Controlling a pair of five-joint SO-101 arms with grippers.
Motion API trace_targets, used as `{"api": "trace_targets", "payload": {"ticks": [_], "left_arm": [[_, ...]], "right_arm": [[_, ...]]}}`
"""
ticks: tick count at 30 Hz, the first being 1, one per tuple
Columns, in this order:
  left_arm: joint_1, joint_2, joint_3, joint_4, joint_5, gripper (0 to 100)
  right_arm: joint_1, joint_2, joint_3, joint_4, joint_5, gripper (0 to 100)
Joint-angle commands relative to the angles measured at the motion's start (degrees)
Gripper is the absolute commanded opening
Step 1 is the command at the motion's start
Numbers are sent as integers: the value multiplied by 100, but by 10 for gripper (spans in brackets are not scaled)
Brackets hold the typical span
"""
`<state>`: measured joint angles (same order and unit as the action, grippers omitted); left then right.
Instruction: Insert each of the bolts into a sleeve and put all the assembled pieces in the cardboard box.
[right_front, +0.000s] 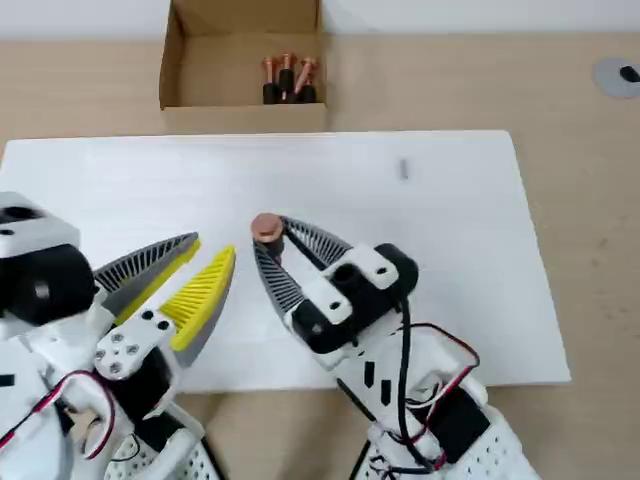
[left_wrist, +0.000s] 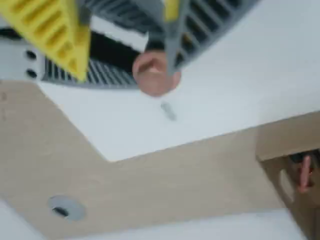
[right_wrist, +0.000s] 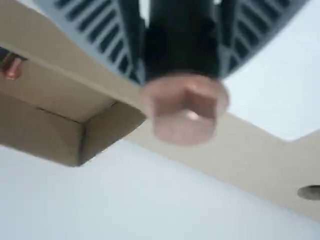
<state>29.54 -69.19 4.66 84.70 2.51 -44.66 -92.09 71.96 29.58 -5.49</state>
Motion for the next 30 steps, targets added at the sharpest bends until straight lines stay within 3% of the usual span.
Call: {"api": "trace_targets", "payload": {"ticks": [1, 5, 13, 19, 30], "left_arm": [[-571, 673, -1020, 422, -44, 121], [-1398, 1349, -1916, 1073, -527, 118], [-2057, 1103, -2145, 1556, -1240, 80], [-2127, 251, -1547, 1565, -1714, 8], [-2127, -1288, -176, 1565, -2514, 7]], "right_arm": [[523, 374, -681, -422, -9, 9], [884, 1657, -1657, -941, -35, 9], [919, 4356, -4435, -1037, -35, 9], [998, 6009, -5938, -1037, -35, 9], [1578, 8954, -8708, -1046, -35, 9]]}}
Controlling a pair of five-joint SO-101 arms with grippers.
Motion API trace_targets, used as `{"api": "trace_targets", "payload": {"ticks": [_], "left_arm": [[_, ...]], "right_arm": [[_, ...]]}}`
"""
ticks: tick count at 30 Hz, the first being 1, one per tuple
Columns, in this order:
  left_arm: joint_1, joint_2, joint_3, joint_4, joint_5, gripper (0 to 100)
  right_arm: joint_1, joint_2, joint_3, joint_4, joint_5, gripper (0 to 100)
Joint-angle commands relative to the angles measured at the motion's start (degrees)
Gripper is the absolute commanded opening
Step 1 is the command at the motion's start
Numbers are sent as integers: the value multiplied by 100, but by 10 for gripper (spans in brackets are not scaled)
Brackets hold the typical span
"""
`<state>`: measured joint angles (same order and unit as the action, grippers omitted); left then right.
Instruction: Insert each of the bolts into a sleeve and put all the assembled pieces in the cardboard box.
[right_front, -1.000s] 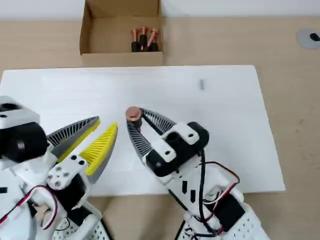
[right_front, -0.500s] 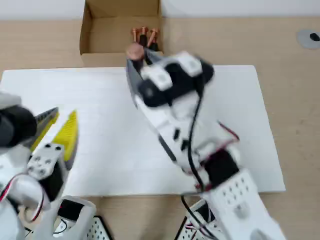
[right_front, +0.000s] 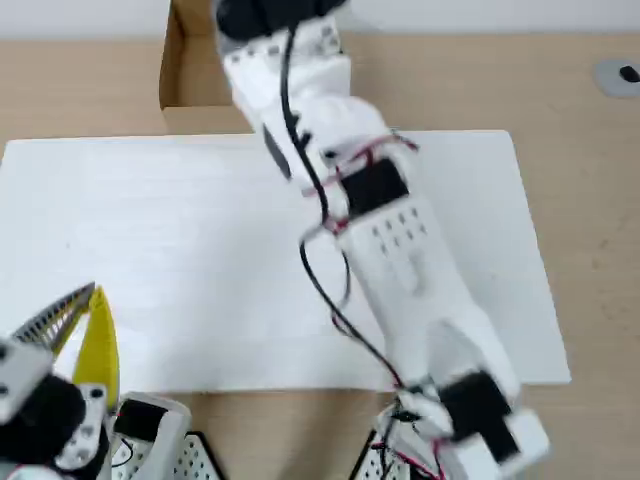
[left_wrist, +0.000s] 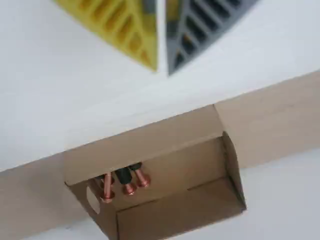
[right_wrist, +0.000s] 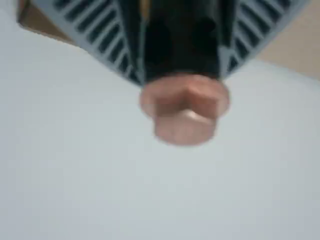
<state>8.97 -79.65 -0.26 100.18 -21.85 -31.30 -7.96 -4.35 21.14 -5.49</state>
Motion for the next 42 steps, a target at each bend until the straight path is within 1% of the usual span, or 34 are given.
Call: {"api": "trace_targets", "payload": {"ticks": [1, 5, 10, 16, 21, 28, 33, 35, 38, 42], "left_arm": [[-70, -356, 484, 18, -79, 7], [-70, -778, 1011, 18, -79, 7], [-79, -1095, 1380, 18, -79, 7], [-79, -1174, 1714, 18, -79, 7], [-70, -1174, 2031, 18, -79, 7], [-70, -1174, 2189, 18, -35, 7], [-70, -1182, 2382, 18, -35, 7], [-70, -1182, 2409, 18, -35, 7], [-70, -1182, 2409, 18, -35, 7], [-70, -1182, 2409, 18, -35, 7]], "right_arm": [[286, 831, -1314, -202, -35, 9], [444, 1886, -2220, -202, -35, 9], [567, 3002, -3231, -193, -35, 9], [725, 4576, -4444, -202, -9, 9], [901, 6088, -5807, -193, 18, 12], [971, 7741, -7371, -149, 536, 12], [954, 8295, -7785, -132, 624, 19], [945, 8374, -7802, 44, 862, 59], [936, 8470, -7802, 176, 914, 115], [936, 8585, -7776, 176, 958, 118]]}}
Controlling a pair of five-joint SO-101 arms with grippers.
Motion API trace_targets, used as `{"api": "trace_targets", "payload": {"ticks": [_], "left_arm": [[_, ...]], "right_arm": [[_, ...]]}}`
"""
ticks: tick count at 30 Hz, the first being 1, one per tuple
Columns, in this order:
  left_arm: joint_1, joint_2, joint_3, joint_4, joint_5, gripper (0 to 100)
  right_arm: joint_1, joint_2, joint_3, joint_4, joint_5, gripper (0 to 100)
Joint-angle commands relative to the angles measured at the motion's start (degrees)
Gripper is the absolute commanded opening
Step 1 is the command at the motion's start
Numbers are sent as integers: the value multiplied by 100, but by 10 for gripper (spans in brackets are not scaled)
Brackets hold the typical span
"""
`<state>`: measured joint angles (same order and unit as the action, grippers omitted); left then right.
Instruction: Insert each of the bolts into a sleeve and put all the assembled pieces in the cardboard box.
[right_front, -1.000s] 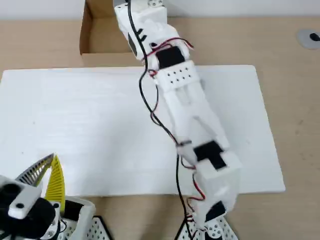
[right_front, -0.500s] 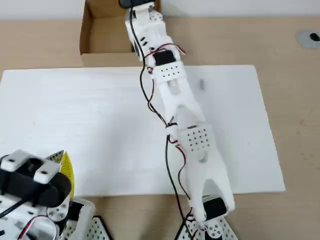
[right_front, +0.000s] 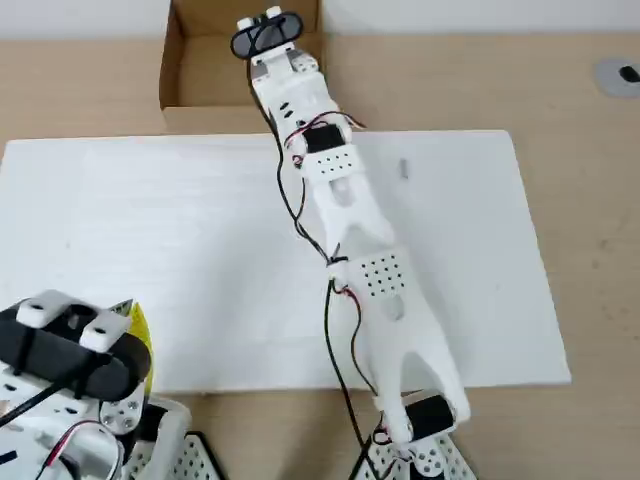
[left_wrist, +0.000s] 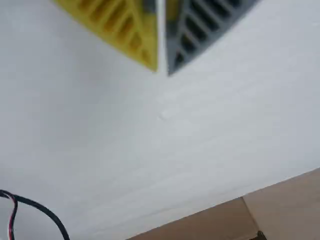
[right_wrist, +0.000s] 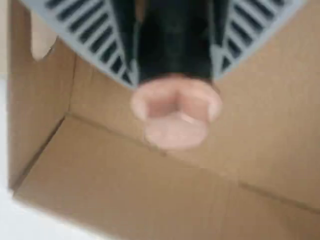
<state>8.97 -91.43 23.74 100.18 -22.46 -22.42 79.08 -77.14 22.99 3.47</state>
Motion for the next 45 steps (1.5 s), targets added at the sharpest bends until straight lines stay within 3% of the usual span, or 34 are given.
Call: {"api": "trace_targets", "payload": {"ticks": [1, 11, 15, 18, 20, 24, 31, 39, 45], "left_arm": [[-70, -4, 9, 18, 26, 7], [-79, -13, -44, 18, 26, 6], [-79, -13, -9, 18, 26, 6], [-79, -13, 0, 18, 35, 6], [-79, -13, 0, 18, 35, 6], [-79, -13, 0, 18, 35, 6], [-70, -488, 62, 18, 422, 6], [-70, -1297, 211, 18, 422, 6], [-70, -1305, 343, 18, 141, 6]], "right_arm": [[48, -75, -497, -9, 70, 118], [48, 198, -690, 448, 62, 118], [-92, -4, -1877, 1424, 26, 116], [-119, -681, -1868, 2119, -316, 66], [-92, -1481, -1859, 2743, -677, 4], [-92, -2747, -1851, 4440, -1354, 9], [-66, -4514, -1842, 7974, -1626, 9], [356, -6510, -1323, 7974, -1662, 9], [664, -9007, 1631, 7965, -1653, 9]]}}
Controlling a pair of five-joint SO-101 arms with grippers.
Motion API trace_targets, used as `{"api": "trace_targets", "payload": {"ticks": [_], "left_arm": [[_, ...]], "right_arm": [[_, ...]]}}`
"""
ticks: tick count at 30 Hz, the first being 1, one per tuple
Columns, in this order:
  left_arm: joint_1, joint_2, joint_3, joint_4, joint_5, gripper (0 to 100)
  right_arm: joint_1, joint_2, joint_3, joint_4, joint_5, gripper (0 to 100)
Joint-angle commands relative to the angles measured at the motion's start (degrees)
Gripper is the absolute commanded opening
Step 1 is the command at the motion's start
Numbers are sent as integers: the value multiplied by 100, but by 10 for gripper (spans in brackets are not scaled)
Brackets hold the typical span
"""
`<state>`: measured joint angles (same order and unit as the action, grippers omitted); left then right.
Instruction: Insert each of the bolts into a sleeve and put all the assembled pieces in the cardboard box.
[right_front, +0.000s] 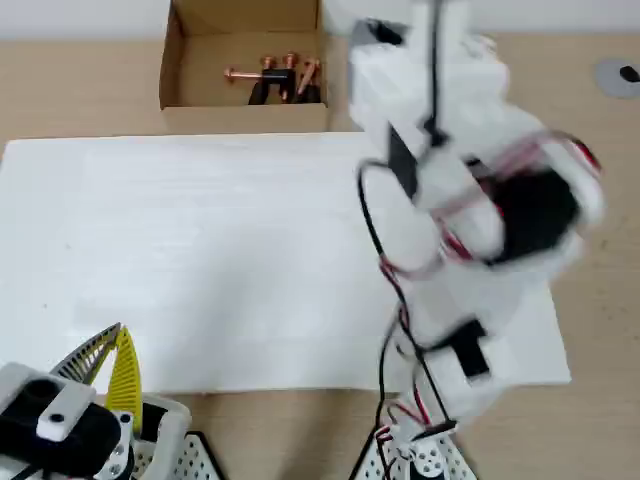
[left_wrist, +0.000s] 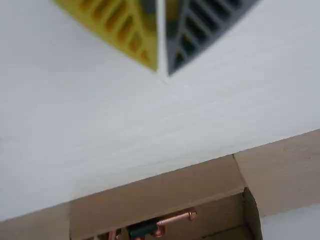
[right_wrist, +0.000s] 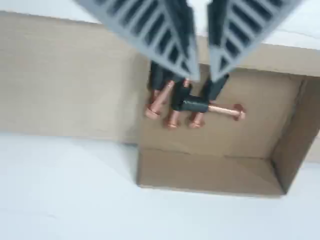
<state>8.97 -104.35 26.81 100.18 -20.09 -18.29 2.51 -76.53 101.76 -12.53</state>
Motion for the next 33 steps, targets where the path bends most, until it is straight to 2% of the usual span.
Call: {"api": "trace_targets", "payload": {"ticks": [1, 7, 13, 18, 21, 28, 33], "left_arm": [[-70, -13, 35, 18, -114, 6], [-70, -13, 70, 18, -114, 6], [-70, -22, 70, 18, -123, 6], [-70, -31, 70, 18, -123, 6], [-70, -31, 70, 18, -123, 6], [-70, -31, 70, 18, -123, 6], [-70, -31, 70, 18, -123, 6]], "right_arm": [[312, -1807, 2264, 79, -53, 9], [1077, -4101, 6246, -141, -44, 10], [2229, -6018, 9648, -1670, -18, 10], [2343, -7758, 12004, -2426, 484, 10], [2343, -8822, 12980, -2796, 870, 10], [2343, -11037, 14589, -2831, 1451, 10], [2343, -11108, 14985, -2822, 1433, 10]]}}
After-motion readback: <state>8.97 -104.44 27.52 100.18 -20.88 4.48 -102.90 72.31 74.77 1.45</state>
